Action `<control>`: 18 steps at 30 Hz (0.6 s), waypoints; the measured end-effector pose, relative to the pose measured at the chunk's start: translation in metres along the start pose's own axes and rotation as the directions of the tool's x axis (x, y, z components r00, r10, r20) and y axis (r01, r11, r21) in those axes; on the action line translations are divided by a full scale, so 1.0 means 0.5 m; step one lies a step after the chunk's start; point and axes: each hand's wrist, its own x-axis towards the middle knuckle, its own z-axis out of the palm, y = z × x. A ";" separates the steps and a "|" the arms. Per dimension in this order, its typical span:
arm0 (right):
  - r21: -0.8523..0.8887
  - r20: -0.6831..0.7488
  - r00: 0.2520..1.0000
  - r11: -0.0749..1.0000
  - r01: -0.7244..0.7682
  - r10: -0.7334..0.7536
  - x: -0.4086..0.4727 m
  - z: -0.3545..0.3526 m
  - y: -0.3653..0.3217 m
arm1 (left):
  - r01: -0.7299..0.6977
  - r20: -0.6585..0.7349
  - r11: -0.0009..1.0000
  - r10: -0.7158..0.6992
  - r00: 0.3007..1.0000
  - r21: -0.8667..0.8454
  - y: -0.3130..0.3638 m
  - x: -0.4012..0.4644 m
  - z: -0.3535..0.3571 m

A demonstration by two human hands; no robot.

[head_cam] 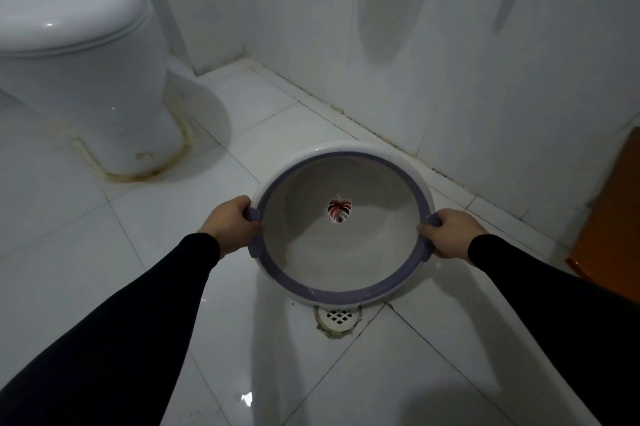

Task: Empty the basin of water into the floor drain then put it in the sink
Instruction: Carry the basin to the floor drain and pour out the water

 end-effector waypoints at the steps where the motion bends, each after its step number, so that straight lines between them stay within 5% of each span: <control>1: 0.012 0.002 1.000 1.000 0.005 -0.005 0.000 0.000 0.001 | -0.004 0.001 1.000 0.004 1.000 0.001 0.000 0.000 -0.001; 18: 0.049 0.046 0.998 0.998 0.049 -0.052 -0.011 -0.015 0.020 | -0.047 0.039 0.992 0.043 0.998 0.114 -0.001 -0.003 -0.012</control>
